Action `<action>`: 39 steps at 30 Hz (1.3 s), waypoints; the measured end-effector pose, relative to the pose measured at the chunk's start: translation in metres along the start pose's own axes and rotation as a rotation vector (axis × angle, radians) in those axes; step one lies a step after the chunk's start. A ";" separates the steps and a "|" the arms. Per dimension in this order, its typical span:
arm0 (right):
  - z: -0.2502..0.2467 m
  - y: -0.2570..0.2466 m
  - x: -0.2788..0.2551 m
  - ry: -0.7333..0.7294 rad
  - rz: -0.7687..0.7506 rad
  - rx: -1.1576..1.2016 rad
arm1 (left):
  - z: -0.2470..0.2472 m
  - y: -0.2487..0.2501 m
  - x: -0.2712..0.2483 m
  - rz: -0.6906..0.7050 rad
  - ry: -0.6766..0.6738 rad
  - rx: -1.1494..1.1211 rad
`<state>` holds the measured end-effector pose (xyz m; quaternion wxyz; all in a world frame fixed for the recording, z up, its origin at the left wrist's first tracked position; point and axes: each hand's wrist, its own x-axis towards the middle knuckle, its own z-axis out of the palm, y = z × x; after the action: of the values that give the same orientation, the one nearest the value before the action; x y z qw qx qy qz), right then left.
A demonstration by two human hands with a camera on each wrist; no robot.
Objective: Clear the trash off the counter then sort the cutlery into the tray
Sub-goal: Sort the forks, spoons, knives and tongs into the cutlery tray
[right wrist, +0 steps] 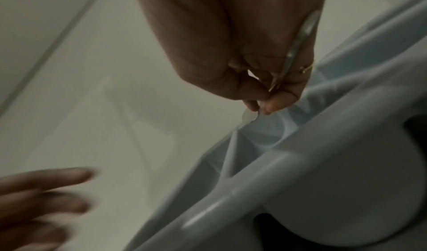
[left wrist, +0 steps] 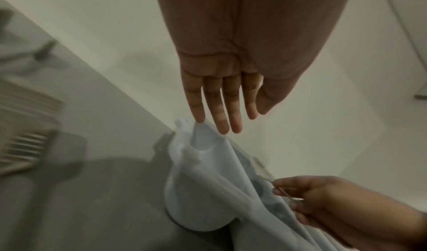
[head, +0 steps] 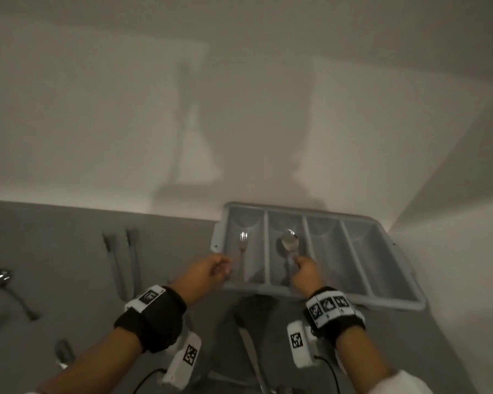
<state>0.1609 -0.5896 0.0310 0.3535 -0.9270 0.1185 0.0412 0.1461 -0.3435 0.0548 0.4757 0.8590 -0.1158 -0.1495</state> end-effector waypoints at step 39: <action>0.091 0.026 -0.191 -0.164 0.085 -0.172 | 0.026 -0.125 -0.072 -0.398 0.245 -0.146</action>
<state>-0.0296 -0.5112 -0.0232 0.2791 -0.9415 0.1244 0.1420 0.0773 -0.2740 -0.0544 0.5084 0.8399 0.1252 -0.1431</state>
